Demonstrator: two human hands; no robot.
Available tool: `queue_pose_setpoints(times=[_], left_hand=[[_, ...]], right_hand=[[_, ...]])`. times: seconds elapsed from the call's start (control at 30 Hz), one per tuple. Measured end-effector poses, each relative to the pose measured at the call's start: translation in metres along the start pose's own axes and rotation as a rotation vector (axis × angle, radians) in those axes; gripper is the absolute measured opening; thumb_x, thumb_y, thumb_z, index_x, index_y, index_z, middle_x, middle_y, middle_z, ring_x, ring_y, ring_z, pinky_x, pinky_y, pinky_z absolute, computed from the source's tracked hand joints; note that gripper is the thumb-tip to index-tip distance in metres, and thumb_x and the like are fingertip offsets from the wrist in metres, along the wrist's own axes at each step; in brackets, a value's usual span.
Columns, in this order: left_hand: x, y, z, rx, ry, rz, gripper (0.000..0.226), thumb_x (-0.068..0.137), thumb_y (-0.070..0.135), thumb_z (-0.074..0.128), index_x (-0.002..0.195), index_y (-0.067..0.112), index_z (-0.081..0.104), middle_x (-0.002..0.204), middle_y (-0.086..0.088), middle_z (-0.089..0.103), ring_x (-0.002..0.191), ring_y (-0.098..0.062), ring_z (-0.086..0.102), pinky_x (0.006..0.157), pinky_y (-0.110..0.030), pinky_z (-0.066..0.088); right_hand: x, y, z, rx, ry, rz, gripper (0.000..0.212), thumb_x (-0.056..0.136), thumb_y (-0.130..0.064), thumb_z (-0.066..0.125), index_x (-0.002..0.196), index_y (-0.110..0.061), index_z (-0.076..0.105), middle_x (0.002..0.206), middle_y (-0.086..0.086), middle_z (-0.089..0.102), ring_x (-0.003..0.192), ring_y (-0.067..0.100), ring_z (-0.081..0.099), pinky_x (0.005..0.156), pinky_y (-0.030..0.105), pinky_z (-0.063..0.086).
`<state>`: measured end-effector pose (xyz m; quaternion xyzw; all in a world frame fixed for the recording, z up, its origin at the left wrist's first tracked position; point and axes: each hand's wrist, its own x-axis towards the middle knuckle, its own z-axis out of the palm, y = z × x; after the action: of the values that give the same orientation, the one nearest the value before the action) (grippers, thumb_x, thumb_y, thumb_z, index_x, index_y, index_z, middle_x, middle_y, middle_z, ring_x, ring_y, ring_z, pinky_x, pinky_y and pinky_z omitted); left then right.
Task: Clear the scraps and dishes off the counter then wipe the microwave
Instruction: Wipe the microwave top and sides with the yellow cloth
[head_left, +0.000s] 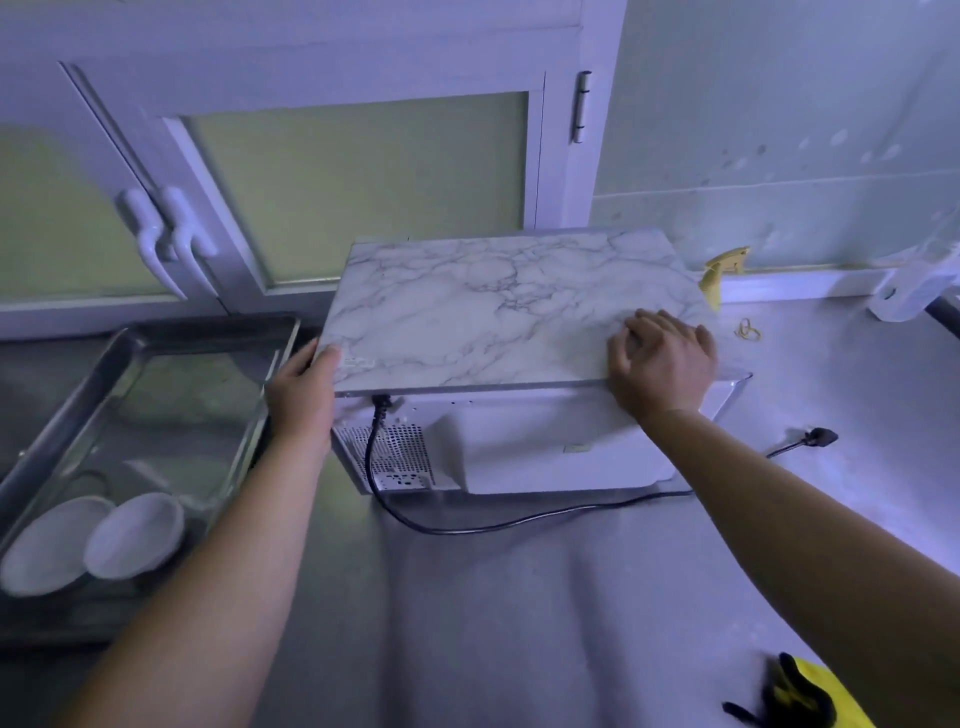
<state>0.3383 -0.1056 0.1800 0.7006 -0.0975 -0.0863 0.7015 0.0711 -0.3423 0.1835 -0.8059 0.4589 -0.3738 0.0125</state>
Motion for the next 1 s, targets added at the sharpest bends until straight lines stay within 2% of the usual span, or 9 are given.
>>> queue_pose_setpoints(times=[0.1, 0.2, 0.33, 0.4, 0.5, 0.67, 0.77, 0.9, 1.0], left_hand=[[-0.003, 0.005, 0.003, 0.126, 0.05, 0.012, 0.012, 0.085, 0.028, 0.069, 0.092, 0.035, 0.077, 0.097, 0.003, 0.076, 0.086, -0.012, 0.068, 0.088, -0.036, 0.057], [-0.04, 0.002, 0.002, 0.538, 0.28, 0.419, 0.028, 0.088, 0.026, 0.065, 0.112, 0.013, 0.067, 0.113, -0.012, 0.067, 0.104, -0.031, 0.059, 0.095, -0.04, 0.047], [-0.146, -0.046, 0.023, 0.601, -0.351, 0.98, 0.011, 0.091, 0.017, 0.058, 0.095, 0.014, 0.068, 0.096, 0.0, 0.066, 0.093, -0.022, 0.058, 0.088, -0.039, 0.047], [-0.179, -0.079, 0.036, 1.006, -0.729, 0.797, 0.032, 0.089, 0.032, 0.057, 0.114, 0.016, 0.068, 0.123, -0.005, 0.063, 0.117, -0.025, 0.053, 0.103, -0.044, 0.043], [-0.187, -0.106, 0.05, 1.646, -0.955, 0.339, 0.077, 0.091, 0.041, 0.056, 0.157, 0.02, 0.021, 0.161, -0.01, 0.026, 0.149, -0.032, 0.02, 0.124, -0.045, 0.009], [-0.196, -0.102, 0.069, 1.762, -0.882, 0.392, 0.035, 0.092, 0.014, 0.051, 0.127, 0.018, 0.055, 0.129, -0.007, 0.062, 0.12, -0.029, 0.057, 0.097, -0.037, 0.046], [-0.212, -0.09, 0.069, 1.739, -0.992, 0.399, 0.023, 0.095, 0.016, 0.05, 0.102, 0.02, 0.072, 0.114, -0.003, 0.065, 0.106, -0.028, 0.063, 0.083, -0.033, 0.051], [-0.241, -0.054, 0.061, 1.463, -1.077, 0.382, 0.021, 0.094, 0.022, 0.052, 0.085, 0.017, 0.071, 0.08, 0.005, 0.059, 0.091, -0.025, 0.063, 0.074, -0.03, 0.048], [-0.26, -0.02, 0.035, 1.264, -1.078, 0.475, 0.019, 0.096, 0.029, 0.054, 0.094, 0.027, 0.074, 0.085, 0.011, 0.058, 0.092, -0.016, 0.06, 0.08, -0.031, 0.048]], right_hand=[[-0.001, -0.005, -0.004, -0.015, -0.095, 0.018, 0.02, 0.087, -0.026, 0.047, 0.076, -0.016, 0.062, 0.089, 0.001, 0.067, 0.095, 0.027, 0.061, 0.095, 0.043, 0.035], [-0.002, 0.002, -0.012, 0.091, -0.179, -0.019, 0.019, 0.091, -0.023, 0.05, 0.086, -0.013, 0.065, 0.1, 0.002, 0.067, 0.106, 0.027, 0.058, 0.102, 0.042, 0.03], [-0.059, 0.03, -0.037, 0.545, -0.083, 0.08, 0.019, 0.087, -0.014, 0.058, 0.093, -0.008, 0.075, 0.114, 0.006, 0.071, 0.12, 0.025, 0.057, 0.105, 0.042, 0.04], [-0.113, 0.049, -0.046, 0.595, -0.053, 0.258, 0.019, 0.088, -0.015, 0.056, 0.092, -0.015, 0.075, 0.121, -0.001, 0.066, 0.12, 0.013, 0.051, 0.103, 0.036, 0.039], [-0.18, 0.079, -0.047, 0.633, -0.301, 0.61, 0.018, 0.092, -0.009, 0.058, 0.099, -0.016, 0.072, 0.122, -0.001, 0.056, 0.115, 0.017, 0.054, 0.097, 0.039, 0.046], [-0.212, 0.116, -0.042, 0.772, -0.598, 0.99, 0.03, 0.095, -0.013, 0.059, 0.124, -0.008, 0.064, 0.109, 0.008, 0.066, 0.102, 0.03, 0.064, 0.094, 0.047, 0.052], [-0.213, 0.13, -0.042, 0.749, -0.63, 0.948, 0.05, 0.092, -0.012, 0.062, 0.141, -0.016, 0.052, 0.132, 0.008, 0.056, 0.11, 0.027, 0.061, 0.094, 0.046, 0.052], [-0.21, 0.156, -0.047, 0.254, -0.871, 0.506, 0.092, 0.084, -0.01, 0.063, 0.157, -0.043, 0.017, 0.163, 0.002, 0.014, 0.14, 0.031, 0.033, 0.109, 0.045, 0.038], [-0.21, 0.179, -0.046, -0.03, -0.941, 0.35, 0.08, 0.09, -0.021, 0.059, 0.154, -0.048, 0.02, 0.166, 0.002, 0.01, 0.147, 0.031, 0.023, 0.113, 0.047, 0.026]])
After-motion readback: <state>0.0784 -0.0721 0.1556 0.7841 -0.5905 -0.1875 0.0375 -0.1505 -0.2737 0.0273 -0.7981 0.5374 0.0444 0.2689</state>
